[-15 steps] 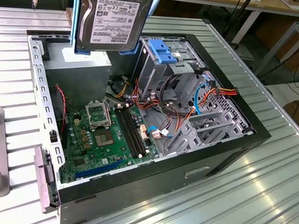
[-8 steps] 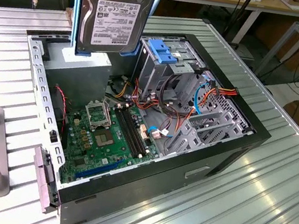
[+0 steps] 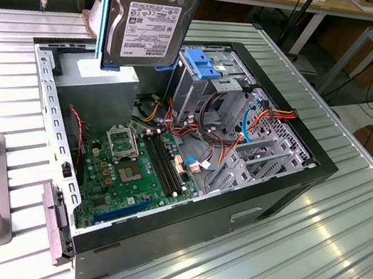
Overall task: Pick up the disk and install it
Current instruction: 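Insert the disk into the insertion slot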
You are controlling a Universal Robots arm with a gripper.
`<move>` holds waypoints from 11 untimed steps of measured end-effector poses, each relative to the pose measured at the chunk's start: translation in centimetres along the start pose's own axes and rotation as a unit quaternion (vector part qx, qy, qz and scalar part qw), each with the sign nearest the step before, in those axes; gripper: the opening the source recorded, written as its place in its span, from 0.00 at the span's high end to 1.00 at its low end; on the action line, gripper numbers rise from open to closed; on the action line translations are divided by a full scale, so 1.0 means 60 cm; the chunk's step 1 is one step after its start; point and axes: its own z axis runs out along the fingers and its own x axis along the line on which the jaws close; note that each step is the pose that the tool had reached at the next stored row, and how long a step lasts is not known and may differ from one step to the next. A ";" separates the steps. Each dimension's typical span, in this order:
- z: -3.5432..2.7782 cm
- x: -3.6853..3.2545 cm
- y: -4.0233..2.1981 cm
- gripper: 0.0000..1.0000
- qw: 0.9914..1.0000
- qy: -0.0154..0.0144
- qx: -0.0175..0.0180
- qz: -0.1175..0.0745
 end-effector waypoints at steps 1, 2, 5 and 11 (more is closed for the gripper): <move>0.000 0.000 -0.005 0.63 1.000 0.000 0.000 0.000; 0.000 0.000 -0.009 0.63 1.000 0.000 0.000 0.000; 0.001 -0.001 -0.019 0.63 1.000 0.000 0.000 0.000; 0.002 -0.002 -0.051 0.63 1.000 0.000 0.000 0.000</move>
